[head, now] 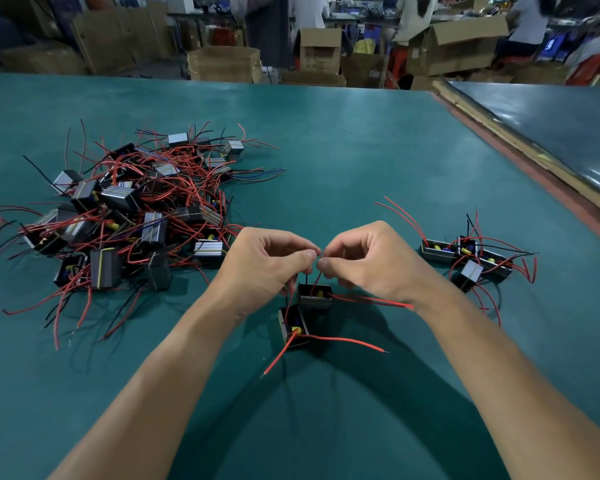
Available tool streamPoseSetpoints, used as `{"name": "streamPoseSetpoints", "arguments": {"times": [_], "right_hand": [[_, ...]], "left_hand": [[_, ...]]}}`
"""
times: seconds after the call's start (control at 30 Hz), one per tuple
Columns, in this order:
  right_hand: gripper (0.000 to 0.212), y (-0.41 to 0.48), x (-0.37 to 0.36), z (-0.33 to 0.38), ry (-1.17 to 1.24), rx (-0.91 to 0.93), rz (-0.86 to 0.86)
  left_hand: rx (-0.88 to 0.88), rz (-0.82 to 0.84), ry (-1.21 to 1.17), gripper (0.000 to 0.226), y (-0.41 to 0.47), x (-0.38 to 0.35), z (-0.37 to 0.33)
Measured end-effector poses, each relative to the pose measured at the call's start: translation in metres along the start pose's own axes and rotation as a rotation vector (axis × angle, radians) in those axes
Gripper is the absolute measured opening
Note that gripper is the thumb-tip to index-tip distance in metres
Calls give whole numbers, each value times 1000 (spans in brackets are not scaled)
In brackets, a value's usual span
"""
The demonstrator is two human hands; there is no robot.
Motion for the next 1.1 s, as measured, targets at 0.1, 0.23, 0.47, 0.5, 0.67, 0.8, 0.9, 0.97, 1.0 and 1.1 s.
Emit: {"name": "streamPoseSetpoints", "arguments": {"times": [0.1, 0.23, 0.47, 0.5, 0.67, 0.8, 0.9, 0.97, 1.0, 1.1], "right_hand": [[15, 1, 3, -3, 2, -36, -14], [12, 1, 3, -2, 21, -56, -9], [14, -1, 2, -1, 42, -72, 9], [15, -1, 2, -2, 43, -75, 8], [13, 0, 5, -2, 13, -55, -11], [16, 0, 5, -3, -2, -62, -36], [15, 1, 5, -3, -42, -50, -48], [14, 1, 4, -1, -75, -22, -41], [14, 1, 4, -1, -91, -15, -37], [15, 0, 4, -1, -137, -24, -33]], "left_hand": [[-16, 6, 154, 10, 1, 0, 4], [-22, -12, 309, 10, 1, 3, 8], [-24, 6, 312, 11, 2, -1, 11], [-24, 13, 307, 11, 1, -1, 10], [-25, 63, 259, 17, 0, -2, 6], [-12, 101, 257, 15, -1, -3, 6], [-3, 91, 266, 12, 0, -3, 8], [-3, 83, 274, 12, 0, -2, 8], [-6, 82, 280, 13, 0, -2, 8], [-15, 80, 298, 15, 0, -2, 7]]}}
Point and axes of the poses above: each hand's wrist, its own y-axis towards the middle knuckle, its own x-axis out of the back of the hand, z = x × y, the point moved 3 cm from there along y, towards the middle knuckle, and after that the axes turned 9 degrees about -y, right-handed, at the moved point
